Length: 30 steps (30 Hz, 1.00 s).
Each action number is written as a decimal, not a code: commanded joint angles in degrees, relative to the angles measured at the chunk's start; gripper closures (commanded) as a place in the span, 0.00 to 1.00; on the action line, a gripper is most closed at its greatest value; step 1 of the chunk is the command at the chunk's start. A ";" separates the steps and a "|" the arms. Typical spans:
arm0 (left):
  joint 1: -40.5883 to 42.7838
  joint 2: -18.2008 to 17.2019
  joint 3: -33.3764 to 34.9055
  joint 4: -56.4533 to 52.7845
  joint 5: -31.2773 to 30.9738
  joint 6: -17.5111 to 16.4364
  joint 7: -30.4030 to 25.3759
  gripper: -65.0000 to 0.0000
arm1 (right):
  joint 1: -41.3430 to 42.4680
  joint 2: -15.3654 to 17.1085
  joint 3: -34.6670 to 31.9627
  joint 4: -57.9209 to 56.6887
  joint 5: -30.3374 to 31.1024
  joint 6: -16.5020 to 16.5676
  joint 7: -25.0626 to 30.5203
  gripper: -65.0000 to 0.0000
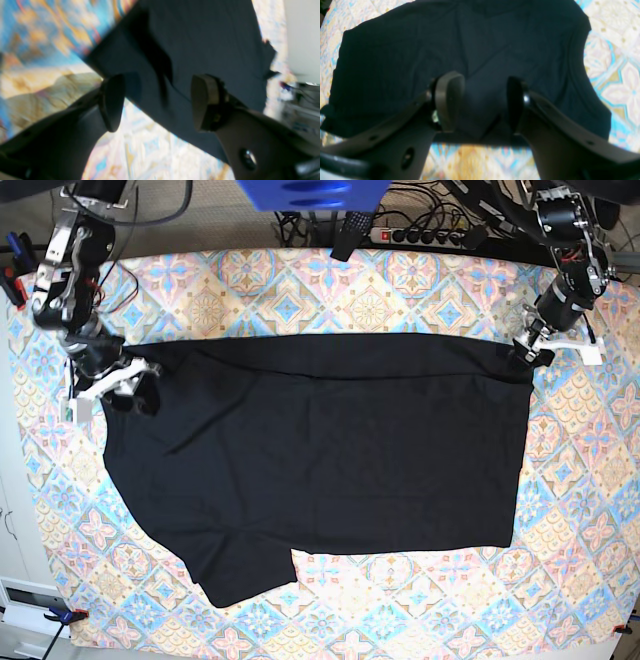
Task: Fold the T-shirt properly
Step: 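Lower the shirt and reposition both grippers along the collar edge, then grasp the collar edge with both grippers and drag it toward the robot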
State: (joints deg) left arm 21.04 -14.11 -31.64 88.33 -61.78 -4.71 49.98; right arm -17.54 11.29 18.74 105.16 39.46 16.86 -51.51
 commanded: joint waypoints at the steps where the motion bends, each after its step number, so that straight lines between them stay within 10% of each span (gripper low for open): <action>1: 0.55 -0.70 -0.49 0.94 -0.86 -0.43 -0.61 0.37 | -0.97 0.45 0.11 1.25 0.67 0.41 0.65 0.53; 30: -8.25 0.53 4.87 -17.35 -0.77 -0.70 -0.88 0.39 | -9.32 0.01 0.38 0.99 0.67 0.41 0.82 0.53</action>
State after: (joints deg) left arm 12.82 -13.67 -27.42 71.09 -63.26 -6.24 47.31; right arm -26.94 10.66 18.76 105.27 39.31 16.91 -51.70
